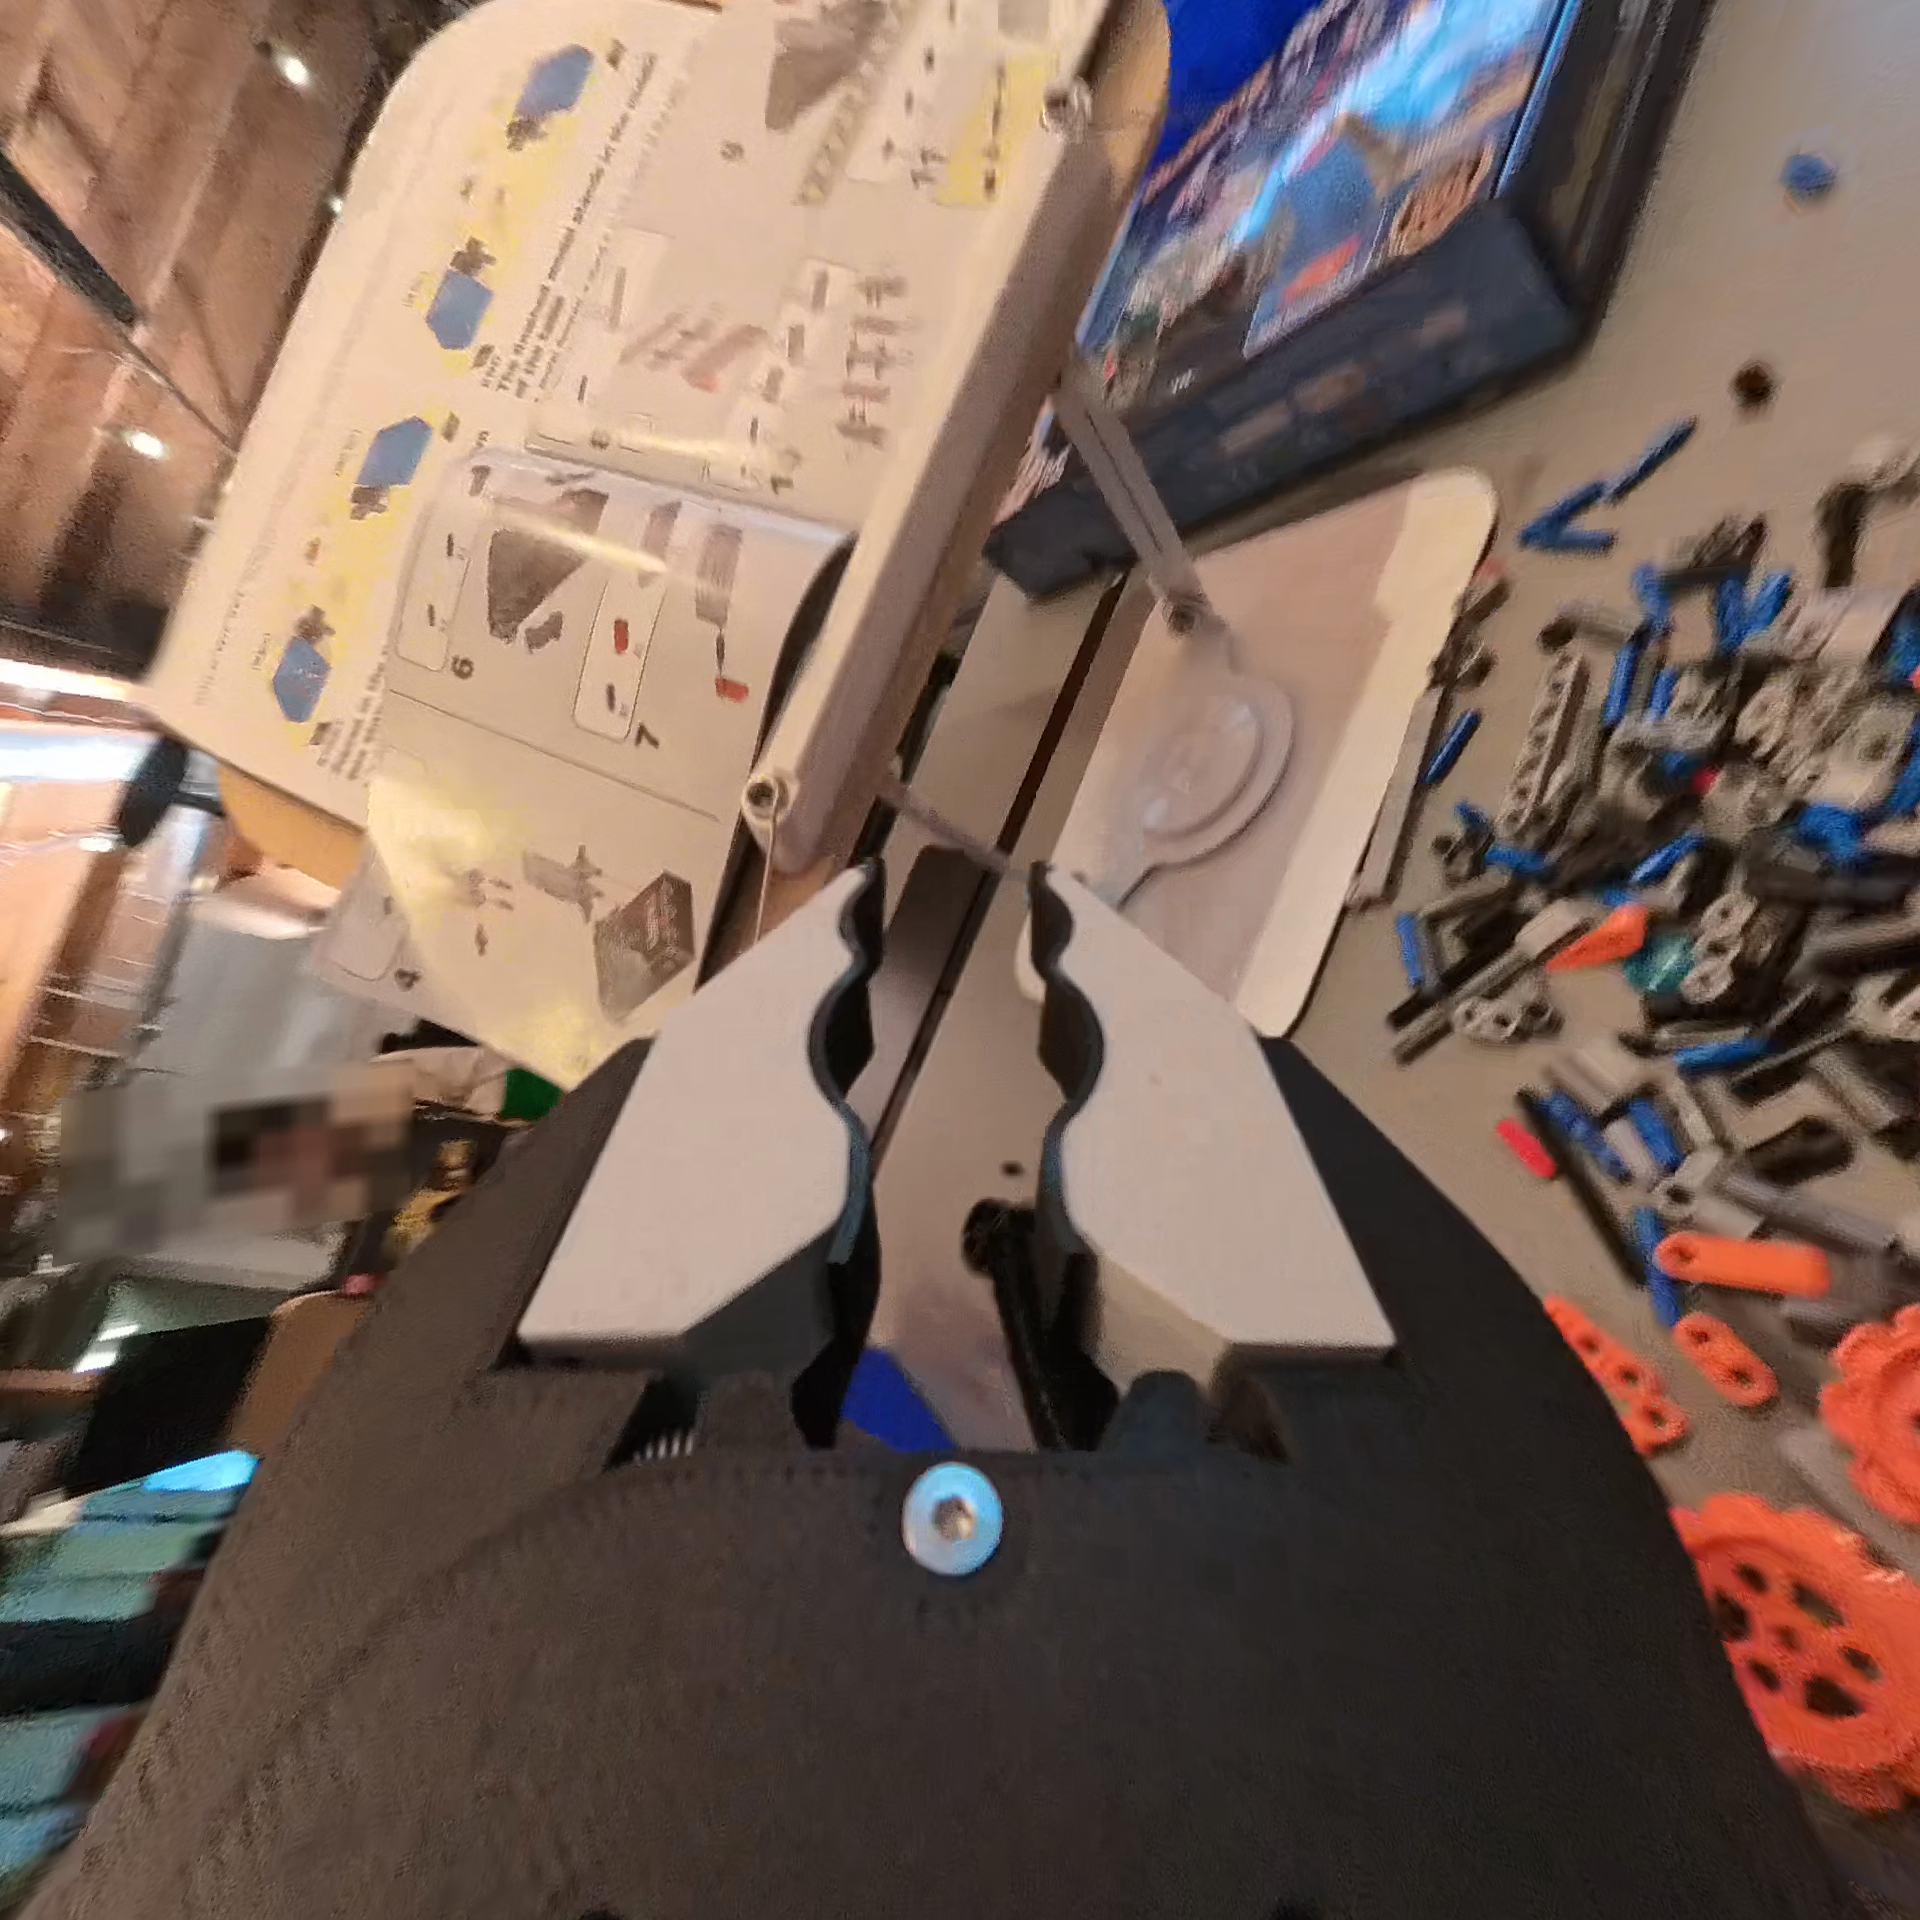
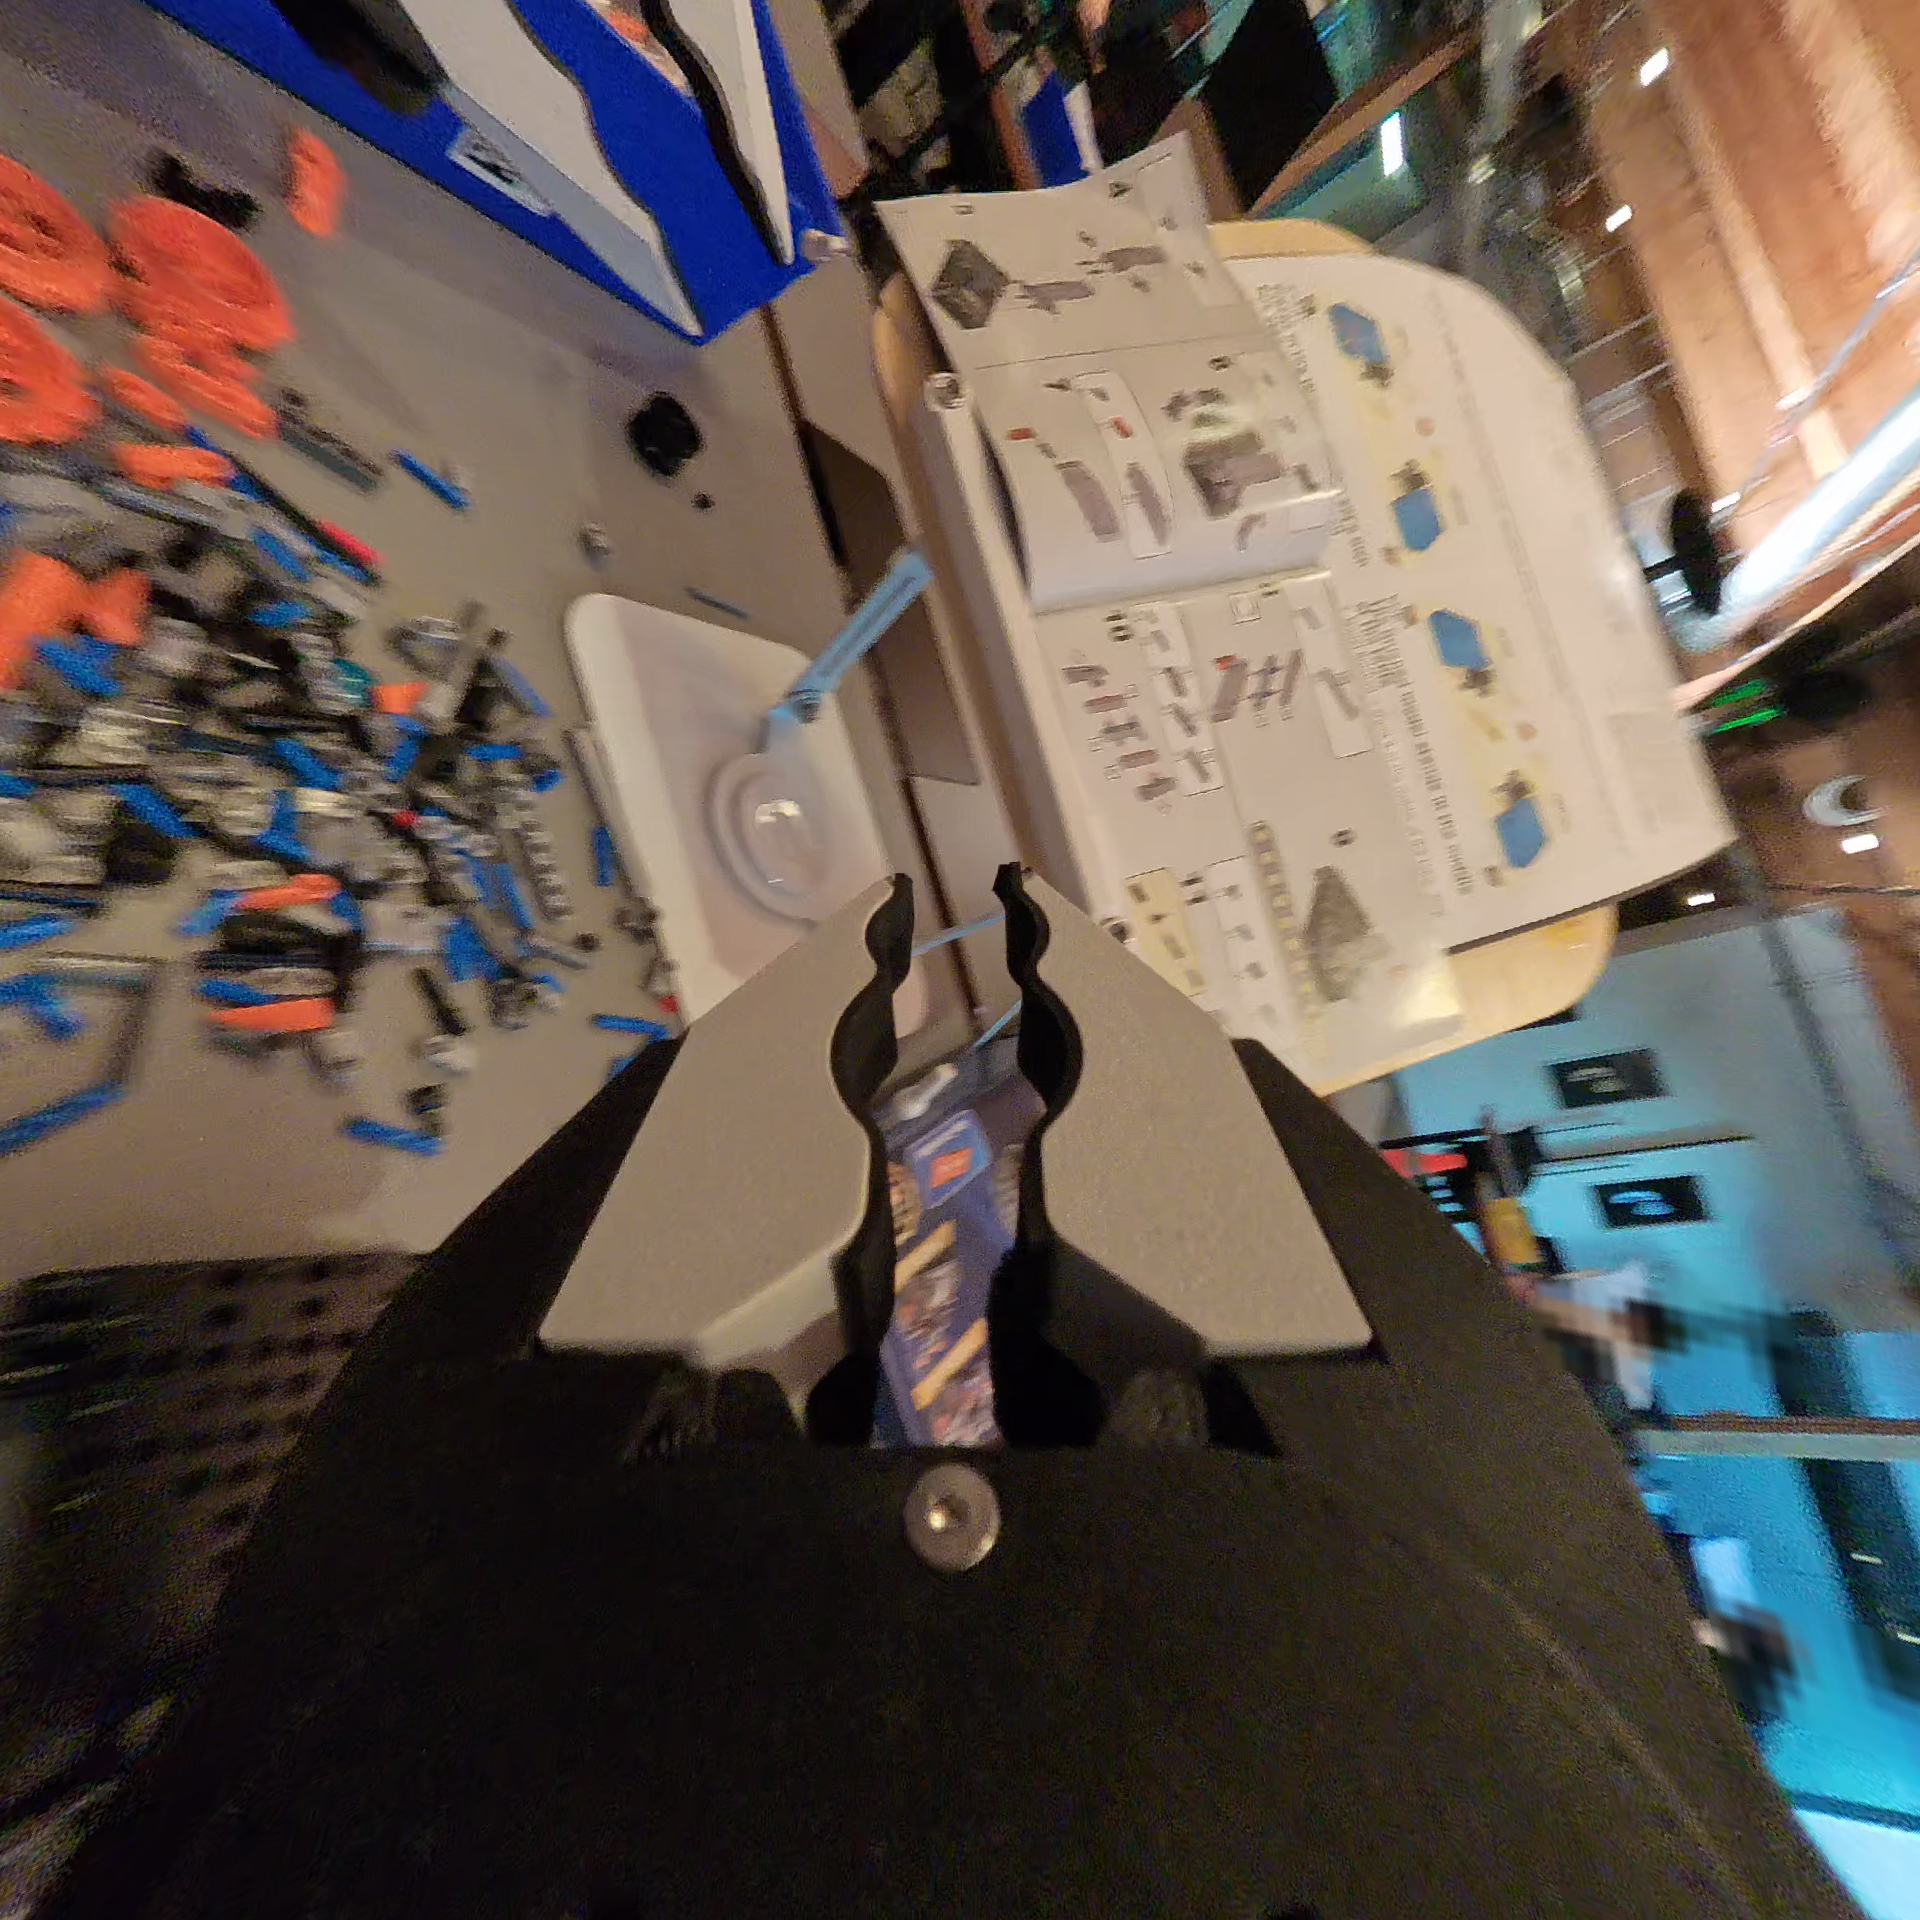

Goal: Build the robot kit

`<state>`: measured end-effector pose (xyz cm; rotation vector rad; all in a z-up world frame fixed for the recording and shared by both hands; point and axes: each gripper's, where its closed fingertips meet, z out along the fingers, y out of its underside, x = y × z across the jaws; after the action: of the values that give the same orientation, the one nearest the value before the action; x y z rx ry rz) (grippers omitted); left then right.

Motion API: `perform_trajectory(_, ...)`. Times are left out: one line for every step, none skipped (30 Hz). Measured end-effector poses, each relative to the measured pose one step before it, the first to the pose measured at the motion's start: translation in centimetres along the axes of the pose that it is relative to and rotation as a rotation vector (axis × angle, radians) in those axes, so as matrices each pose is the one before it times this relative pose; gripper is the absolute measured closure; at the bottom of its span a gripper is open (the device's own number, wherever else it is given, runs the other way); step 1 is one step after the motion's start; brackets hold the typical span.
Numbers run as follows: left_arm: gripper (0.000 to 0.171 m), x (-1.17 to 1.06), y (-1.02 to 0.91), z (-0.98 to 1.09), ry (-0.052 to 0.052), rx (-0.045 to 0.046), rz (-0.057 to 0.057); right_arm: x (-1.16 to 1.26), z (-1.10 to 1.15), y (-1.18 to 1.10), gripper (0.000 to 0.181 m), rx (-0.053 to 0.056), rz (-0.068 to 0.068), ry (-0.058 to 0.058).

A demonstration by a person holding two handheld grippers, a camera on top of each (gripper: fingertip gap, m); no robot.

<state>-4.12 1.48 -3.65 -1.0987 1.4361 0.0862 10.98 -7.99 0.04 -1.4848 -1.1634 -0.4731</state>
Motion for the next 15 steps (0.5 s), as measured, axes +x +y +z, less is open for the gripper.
perform_trajectory(0.151,0.303,0.771,-0.155,-0.0018,-0.02769,0.0432,-1.001,-0.479,-0.090,0.168,-0.0110,0.0314,-0.0492)
perform_trajectory(0.152,0.691,0.451,-0.244,0.0335,-0.01230,0.0225,-0.836,-0.283,-0.025,0.166,-0.0115,0.0234,-0.0317)
perform_trajectory(0.159,0.452,-0.430,-0.359,0.0297,0.03693,0.0068,-0.451,-0.226,0.078,0.166,-0.0103,0.0102,-0.0043)
perform_trajectory(0.163,0.224,-0.619,-0.263,0.0334,0.03826,-0.0204,-0.439,-0.158,0.247,0.170,-0.0142,0.0094,-0.0082)
perform_trajectory(0.161,0.376,-0.385,-0.126,0.0545,0.01619,-0.0386,-0.615,-0.061,0.339,0.175,-0.0159,0.0152,-0.0237)
perform_trajectory(0.159,0.448,-0.171,-0.092,0.0544,0.00339,-0.0259,-0.618,-0.041,0.393,0.177,-0.0127,0.0097,-0.0249)
perform_trajectory(0.158,0.538,0.184,-0.135,0.0511,-0.01528,0.0013,-0.459,-0.082,0.503,0.176,-0.0127,0.0113,-0.0199)
perform_trajectory(0.158,0.408,0.373,-0.145,0.0371,-0.02093,0.0071,-0.217,-0.147,0.513,0.173,-0.0088,0.0262,-0.0142)
perform_trajectory(0.157,0.039,0.230,-0.123,0.0102,-0.00837,-0.0083,0.055,-0.255,0.341,0.169,0.0073,0.0346,-0.0038)
perform_trajectory(0.157,-0.258,-0.028,-0.113,-0.0108,0.01076,-0.0220,0.053,-0.315,0.379,0.164,0.0116,0.0339,-0.0098)
perform_trajectory(0.158,-0.049,-0.069,-0.082,-0.0013,0.01525,-0.0227,0.131,-0.286,0.675,0.161,-0.0018,0.0399,-0.0129)
perform_trajectory(0.157,0.147,-0.021,-0.032,0.0057,0.01096,-0.0208,0.238,-0.229,0.845,0.160,-0.0084,0.0499,-0.0115)
perform_trajectory(0.157,0.230,-0.035,0.012,0.0037,0.01094,-0.0136,0.206,-0.188,0.757,0.156,-0.0011,0.0496,-0.0142)
perform_trajectory(0.157,0.324,0.026,0.075,0.0056,0.00808,-0.0054,-0.076,-0.179,0.641,0.153,0.0036,0.0396,-0.0290)
perform_trajectory(0.157,0.321,0.183,0.143,0.0070,-0.00036,-0.0023,-0.073,-0.140,0.532,0.151,0.0042,0.0363,-0.0243)
